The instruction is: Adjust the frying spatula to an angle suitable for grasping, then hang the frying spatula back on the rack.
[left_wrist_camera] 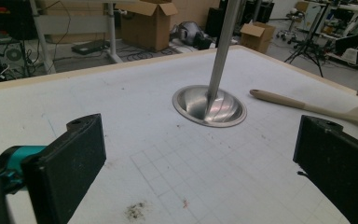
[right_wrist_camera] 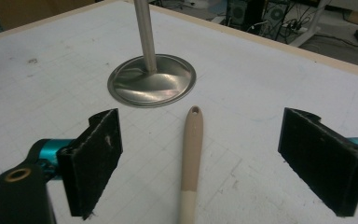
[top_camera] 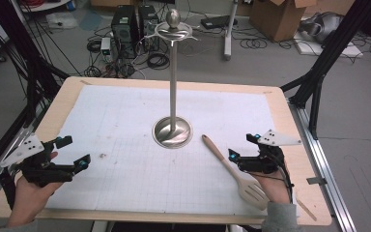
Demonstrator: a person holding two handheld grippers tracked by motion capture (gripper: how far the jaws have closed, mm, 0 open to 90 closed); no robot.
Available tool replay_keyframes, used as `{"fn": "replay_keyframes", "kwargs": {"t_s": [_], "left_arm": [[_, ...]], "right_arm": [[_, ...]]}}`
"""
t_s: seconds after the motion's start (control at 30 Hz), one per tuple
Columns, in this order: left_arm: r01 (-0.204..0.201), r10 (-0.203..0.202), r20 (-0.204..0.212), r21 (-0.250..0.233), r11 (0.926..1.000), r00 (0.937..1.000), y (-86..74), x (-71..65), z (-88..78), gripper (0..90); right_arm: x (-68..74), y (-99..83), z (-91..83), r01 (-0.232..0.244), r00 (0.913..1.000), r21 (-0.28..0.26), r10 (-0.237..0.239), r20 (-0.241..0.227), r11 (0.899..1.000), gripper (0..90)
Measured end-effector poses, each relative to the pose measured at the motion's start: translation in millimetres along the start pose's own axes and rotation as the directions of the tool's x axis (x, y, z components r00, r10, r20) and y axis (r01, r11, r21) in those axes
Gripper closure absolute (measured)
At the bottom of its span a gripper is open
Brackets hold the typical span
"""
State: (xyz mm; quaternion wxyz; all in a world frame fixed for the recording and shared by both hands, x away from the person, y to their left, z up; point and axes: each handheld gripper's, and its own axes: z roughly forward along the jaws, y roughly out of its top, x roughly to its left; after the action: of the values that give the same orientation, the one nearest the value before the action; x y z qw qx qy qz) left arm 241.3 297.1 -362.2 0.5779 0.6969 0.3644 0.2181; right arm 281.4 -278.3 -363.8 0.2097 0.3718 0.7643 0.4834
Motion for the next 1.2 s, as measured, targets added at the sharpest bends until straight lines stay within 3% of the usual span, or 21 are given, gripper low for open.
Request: {"fn": "replay_keyframes", "kwargs": {"t_s": [0.67,1.03,1.2], "left_arm": [[-0.002,0.002,0.010,0.002,1.0000,0.9999,1.7,0.3,5.5,2.8],[-0.004,0.004,0.010,-0.010,0.9999,0.9999,2.6,1.2,8.4,2.8],[-0.006,0.006,0.021,0.005,1.0000,0.9998,2.9,-0.2,12.9,2.8]], "right_arm": [[3.0,-12.7,14.5,-0.004,1.0000,0.068,0.004,0.001,0.998,11.9],[3.1,-27.6,32.3,-0.012,0.9999,0.132,0.011,0.008,0.991,11.9],[2.2,-35.7,34.7,-0.018,0.9998,0.134,0.017,0.005,0.991,11.9]]}}
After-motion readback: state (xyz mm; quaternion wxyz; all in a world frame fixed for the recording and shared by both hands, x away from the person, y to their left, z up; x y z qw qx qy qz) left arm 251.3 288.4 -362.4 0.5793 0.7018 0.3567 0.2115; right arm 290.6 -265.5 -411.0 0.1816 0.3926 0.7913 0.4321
